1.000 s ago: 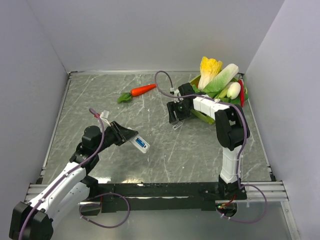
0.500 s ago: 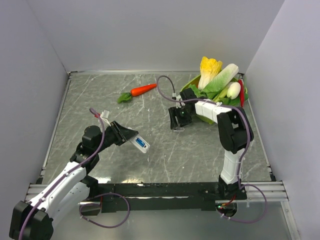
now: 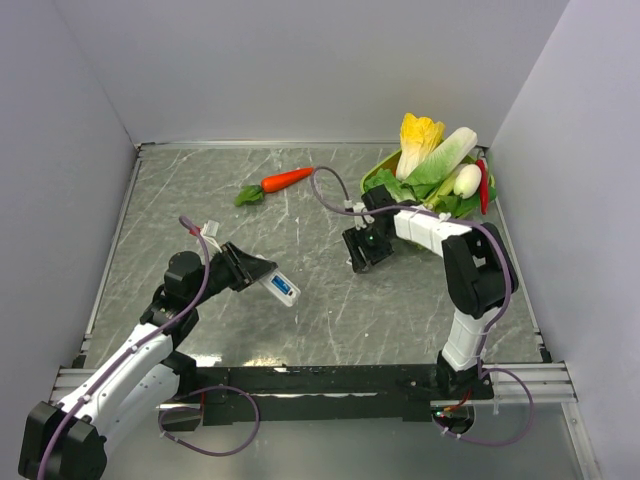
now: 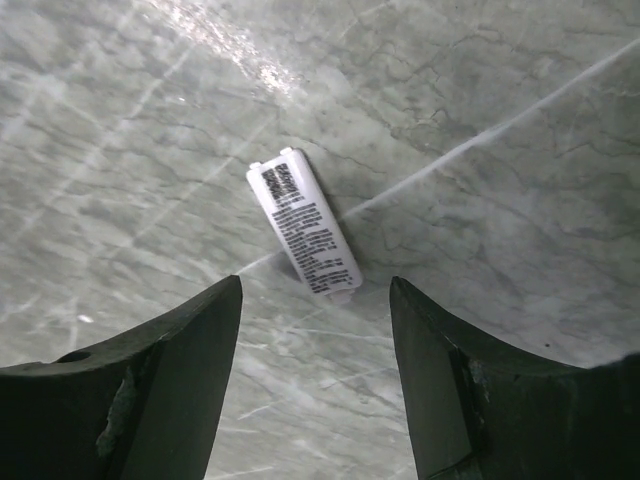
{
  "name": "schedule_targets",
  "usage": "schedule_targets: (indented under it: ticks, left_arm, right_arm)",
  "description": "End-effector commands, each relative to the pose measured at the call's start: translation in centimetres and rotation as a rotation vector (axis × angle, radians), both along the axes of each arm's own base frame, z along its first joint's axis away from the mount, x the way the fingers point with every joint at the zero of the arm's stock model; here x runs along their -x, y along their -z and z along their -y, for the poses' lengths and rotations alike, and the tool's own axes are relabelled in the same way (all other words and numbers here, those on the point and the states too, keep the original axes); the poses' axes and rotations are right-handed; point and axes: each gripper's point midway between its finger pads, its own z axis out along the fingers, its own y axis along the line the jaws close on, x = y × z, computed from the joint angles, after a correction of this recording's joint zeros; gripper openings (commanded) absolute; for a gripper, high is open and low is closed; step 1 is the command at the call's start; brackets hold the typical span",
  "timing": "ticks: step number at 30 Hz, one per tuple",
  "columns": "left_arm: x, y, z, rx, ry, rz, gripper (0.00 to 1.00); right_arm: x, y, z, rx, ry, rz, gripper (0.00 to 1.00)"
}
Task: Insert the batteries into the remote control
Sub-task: Adjust the battery cover at the center of the board, then pick up the battery cover at the center of the board.
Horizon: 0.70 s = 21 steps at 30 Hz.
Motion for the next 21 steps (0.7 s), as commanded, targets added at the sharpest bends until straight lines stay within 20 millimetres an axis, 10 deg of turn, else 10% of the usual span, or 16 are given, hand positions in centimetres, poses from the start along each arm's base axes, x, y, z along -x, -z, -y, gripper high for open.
schedule_targets:
  ticks: [1,21]
  left_arm:
    - [-0.2,-1.5,0.1,0.036,0.005,0.049,0.01]
    - [0.0,-0.8,0.0,0.092,-0.018,0.02,0.01]
  right_arm:
    - [-0.2,-1.1,0.1,0.082,-0.096,0.095,0.67]
    - [0.1,0.1,-0.7,0.205,-0.252,0.143,0.25]
